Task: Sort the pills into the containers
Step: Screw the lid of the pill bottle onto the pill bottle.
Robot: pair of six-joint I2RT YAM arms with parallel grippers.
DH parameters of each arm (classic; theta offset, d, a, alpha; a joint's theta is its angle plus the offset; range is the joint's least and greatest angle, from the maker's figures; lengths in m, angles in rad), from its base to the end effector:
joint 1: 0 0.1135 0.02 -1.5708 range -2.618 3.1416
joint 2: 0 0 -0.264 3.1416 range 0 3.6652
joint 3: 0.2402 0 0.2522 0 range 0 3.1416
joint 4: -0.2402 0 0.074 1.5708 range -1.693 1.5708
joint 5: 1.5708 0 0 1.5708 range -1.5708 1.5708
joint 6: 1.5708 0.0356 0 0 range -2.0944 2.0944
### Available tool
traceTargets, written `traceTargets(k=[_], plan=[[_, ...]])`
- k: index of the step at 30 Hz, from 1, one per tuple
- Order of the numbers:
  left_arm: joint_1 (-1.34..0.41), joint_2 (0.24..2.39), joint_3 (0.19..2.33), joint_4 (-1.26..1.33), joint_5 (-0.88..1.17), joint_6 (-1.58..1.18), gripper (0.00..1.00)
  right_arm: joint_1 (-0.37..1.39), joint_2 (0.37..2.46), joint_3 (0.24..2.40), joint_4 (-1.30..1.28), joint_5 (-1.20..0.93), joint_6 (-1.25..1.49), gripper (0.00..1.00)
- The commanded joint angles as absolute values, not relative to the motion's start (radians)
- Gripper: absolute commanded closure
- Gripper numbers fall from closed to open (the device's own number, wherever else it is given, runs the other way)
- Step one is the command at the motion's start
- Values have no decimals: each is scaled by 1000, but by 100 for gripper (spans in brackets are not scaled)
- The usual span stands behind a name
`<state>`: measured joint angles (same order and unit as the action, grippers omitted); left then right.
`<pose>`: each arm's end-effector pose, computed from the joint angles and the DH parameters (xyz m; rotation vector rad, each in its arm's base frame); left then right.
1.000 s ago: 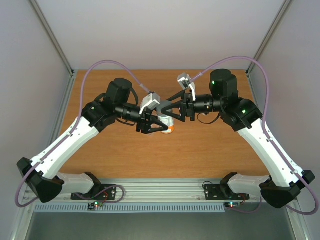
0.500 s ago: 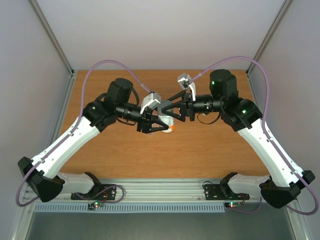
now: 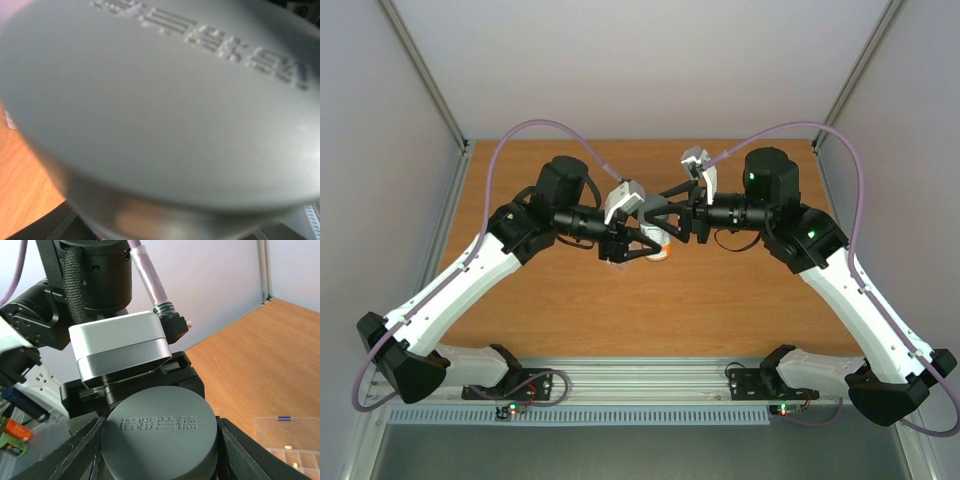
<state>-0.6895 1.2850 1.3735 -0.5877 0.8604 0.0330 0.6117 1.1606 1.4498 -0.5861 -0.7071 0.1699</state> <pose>0.1909 -0.1923 0.4017 1.2473 1.7206 -1.2831 0.1742 0.1505 0.4534 -0.9221 1.7395 1.1833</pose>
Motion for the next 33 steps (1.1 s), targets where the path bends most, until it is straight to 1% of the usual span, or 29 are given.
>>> traceTargets(k=[1, 7, 14, 16, 18, 26, 33], plan=[[-686, 1276, 1424, -441, 819, -19, 100, 630, 1152, 1413, -633, -608, 190, 76], [-702, 1276, 1443, -473, 722, -1, 100, 647, 1162, 1409, -650, -568, 208, 77], [-721, 1271, 1468, -510, 613, 92, 100, 660, 1172, 1413, -674, -541, 232, 78], [-725, 1265, 1468, -498, 575, 97, 100, 670, 1175, 1420, -683, -510, 241, 79], [-728, 1257, 1465, -482, 545, 94, 100, 686, 1180, 1423, -691, -469, 246, 80], [-746, 1236, 1450, -409, 439, 53, 100, 801, 1195, 1407, -678, -244, 291, 80], [-762, 1235, 1459, -390, 403, 30, 100, 886, 1219, 1392, -669, -83, 314, 80]])
